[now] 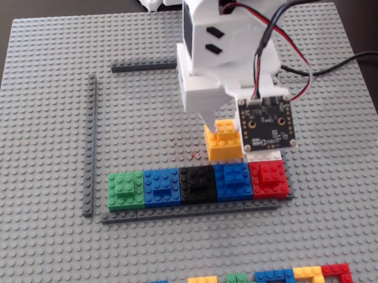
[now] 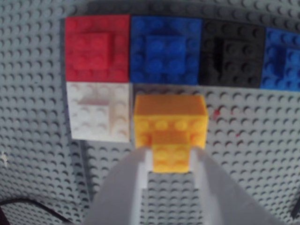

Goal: Grab the cube and place it into the grid

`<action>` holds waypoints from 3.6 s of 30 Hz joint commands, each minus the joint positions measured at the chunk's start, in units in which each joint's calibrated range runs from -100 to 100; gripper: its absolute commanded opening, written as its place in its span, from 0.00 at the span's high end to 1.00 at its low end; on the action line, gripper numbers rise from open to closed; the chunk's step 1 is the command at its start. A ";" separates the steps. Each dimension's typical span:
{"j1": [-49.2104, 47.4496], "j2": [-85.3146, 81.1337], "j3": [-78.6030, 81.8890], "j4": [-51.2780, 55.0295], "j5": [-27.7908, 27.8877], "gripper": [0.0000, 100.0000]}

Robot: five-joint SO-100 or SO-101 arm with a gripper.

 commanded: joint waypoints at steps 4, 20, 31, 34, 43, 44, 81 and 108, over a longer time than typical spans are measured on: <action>-0.20 -1.42 -3.69 -0.66 -0.39 0.96; -1.31 0.56 -2.42 -2.27 -1.37 0.96; -1.01 0.30 -0.70 -3.01 -1.56 0.93; -1.01 0.22 -0.34 -3.01 -1.51 0.93; -0.86 -0.64 1.02 -3.20 -1.66 0.88; -0.79 -0.73 1.11 -3.30 -1.71 0.87; -0.20 -4.17 1.84 -4.81 -2.78 0.94; 0.39 -4.68 3.65 -5.79 -2.83 0.86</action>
